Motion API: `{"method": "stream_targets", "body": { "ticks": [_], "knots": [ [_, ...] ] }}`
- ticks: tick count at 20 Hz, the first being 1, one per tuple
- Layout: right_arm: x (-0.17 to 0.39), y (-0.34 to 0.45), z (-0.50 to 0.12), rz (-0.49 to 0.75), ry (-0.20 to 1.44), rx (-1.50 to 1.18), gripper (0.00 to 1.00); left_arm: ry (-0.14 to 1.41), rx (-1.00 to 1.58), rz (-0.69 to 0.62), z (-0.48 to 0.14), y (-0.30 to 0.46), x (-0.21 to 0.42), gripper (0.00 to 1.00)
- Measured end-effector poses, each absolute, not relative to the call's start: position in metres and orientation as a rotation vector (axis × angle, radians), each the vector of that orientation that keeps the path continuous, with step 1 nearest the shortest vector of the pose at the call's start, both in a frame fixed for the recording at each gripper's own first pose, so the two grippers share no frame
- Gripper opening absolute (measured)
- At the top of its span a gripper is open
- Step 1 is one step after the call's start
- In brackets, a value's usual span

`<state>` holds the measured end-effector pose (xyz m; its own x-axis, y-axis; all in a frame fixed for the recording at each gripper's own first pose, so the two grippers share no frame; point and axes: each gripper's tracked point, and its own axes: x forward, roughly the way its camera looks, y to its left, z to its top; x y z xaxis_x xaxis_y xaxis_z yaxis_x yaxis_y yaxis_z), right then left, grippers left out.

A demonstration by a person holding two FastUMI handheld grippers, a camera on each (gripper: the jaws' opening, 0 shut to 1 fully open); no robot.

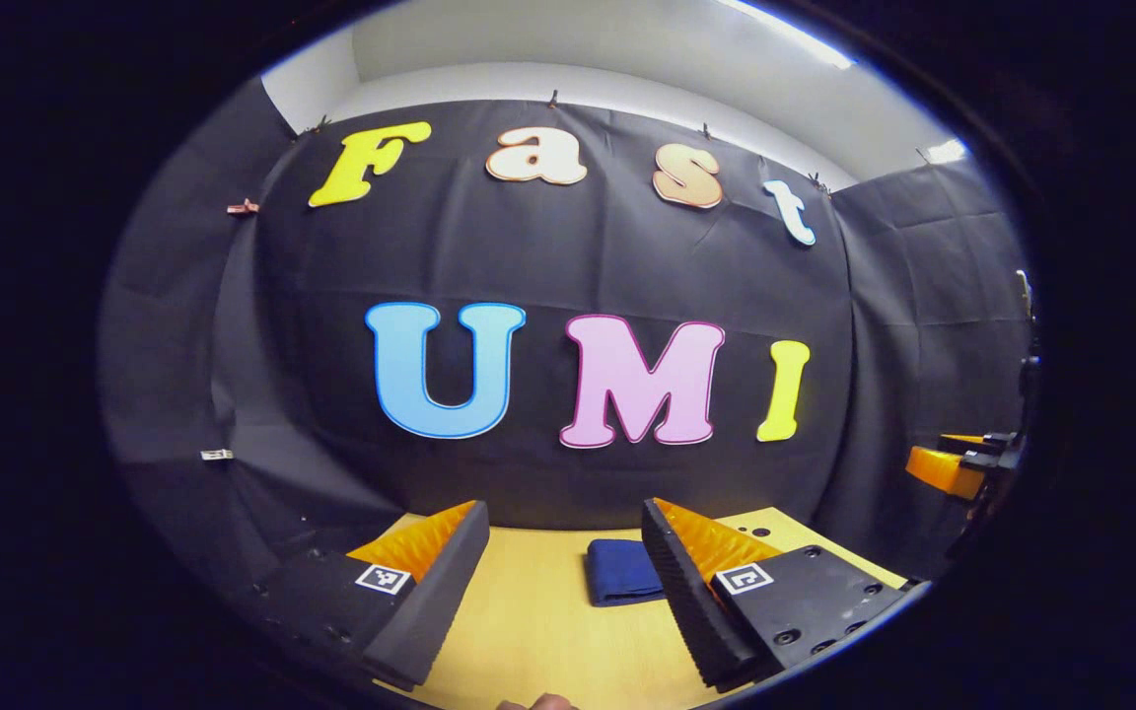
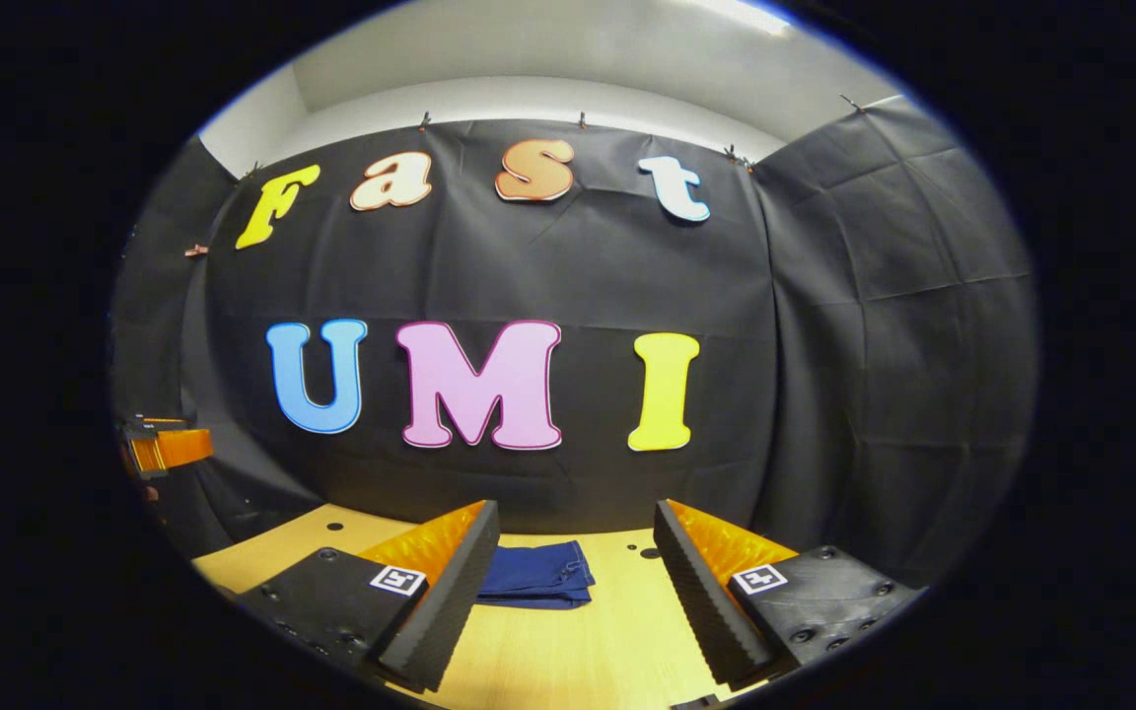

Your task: Grasp the waist and the cuffs of the jeans and fold them to make the two legs overlap; first hold the waist and fold one-third of the jeans toward the cuffs, then hold the cuffs and fold the remaining one-third in the same direction to finish folding.

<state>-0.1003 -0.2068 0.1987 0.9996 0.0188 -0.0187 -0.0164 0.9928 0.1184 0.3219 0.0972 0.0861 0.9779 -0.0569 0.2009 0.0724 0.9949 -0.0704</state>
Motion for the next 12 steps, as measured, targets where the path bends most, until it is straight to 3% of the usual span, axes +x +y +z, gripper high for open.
{"method": "stream_targets", "body": {
  "ticks": [4, 10, 11, 12],
  "knots": [
    [-0.127, -0.202, 0.210, -0.025, -0.017, 0.113, 0.96, -0.191, -0.115, -0.058, 0.067, 0.114, 0.286, 0.96],
    [-0.129, -0.186, 0.213, 0.088, -0.021, 0.058, 0.96, -0.223, -0.085, -0.032, 0.082, 0.108, 0.276, 0.96],
    [-0.124, -0.182, 0.215, 0.102, -0.011, 0.080, 0.96, -0.221, -0.101, -0.020, 0.084, 0.105, 0.277, 0.92],
    [-0.122, -0.177, 0.217, 0.122, -0.006, 0.096, 0.96, -0.225, -0.118, -0.013, 0.088, 0.102, 0.277, 0.96]
  ]
}}
